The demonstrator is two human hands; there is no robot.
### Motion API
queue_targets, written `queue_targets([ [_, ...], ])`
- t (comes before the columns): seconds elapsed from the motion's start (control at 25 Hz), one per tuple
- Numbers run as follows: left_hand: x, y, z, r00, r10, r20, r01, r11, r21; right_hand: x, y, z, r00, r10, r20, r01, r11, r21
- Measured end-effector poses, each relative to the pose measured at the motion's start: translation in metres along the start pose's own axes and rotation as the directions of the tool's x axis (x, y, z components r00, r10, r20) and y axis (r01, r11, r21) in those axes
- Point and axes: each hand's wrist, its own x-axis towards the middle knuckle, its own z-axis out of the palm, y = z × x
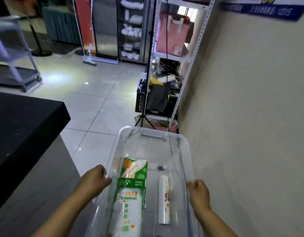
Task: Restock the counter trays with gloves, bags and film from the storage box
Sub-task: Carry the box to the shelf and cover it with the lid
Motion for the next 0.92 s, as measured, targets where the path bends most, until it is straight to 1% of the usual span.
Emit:
queue_targets([
  [0.16, 0.078, 0.031, -0.004, 0.991, -0.121, -0.062, 0.12, 0.992, -0.024, 0.106, -0.053, 0.038, 0.993, -0.029, 0.118, 0.033, 0.999, -0.034],
  [0.4, 0.175, 0.051, -0.025, 0.957, -0.268, -0.11, 0.254, 0.959, -0.123, 0.216, -0.13, 0.103, 0.962, -0.059, 0.266, 0.067, 0.998, -0.02],
  [0.56, 0.268, 0.048, -0.047, 0.924, -0.354, -0.143, 0.341, 0.934, -0.11, 0.282, -0.177, 0.171, 0.952, -0.058, 0.3, 0.077, 0.996, -0.052],
  [0.76, 0.387, 0.037, -0.07, 0.911, -0.401, -0.101, 0.401, 0.916, -0.021, 0.348, -0.233, 0.253, 0.962, -0.038, 0.27, 0.067, 0.993, -0.101],
  [0.84, 0.424, 0.037, -0.081, 0.902, -0.421, -0.094, 0.421, 0.907, -0.024, 0.373, -0.254, 0.278, 0.957, -0.04, 0.288, 0.064, 0.995, -0.075],
  [0.92, 0.457, 0.035, -0.095, 0.892, -0.443, -0.093, 0.439, 0.896, -0.063, 0.396, -0.274, 0.302, 0.958, -0.047, 0.282, 0.065, 0.996, -0.055],
])
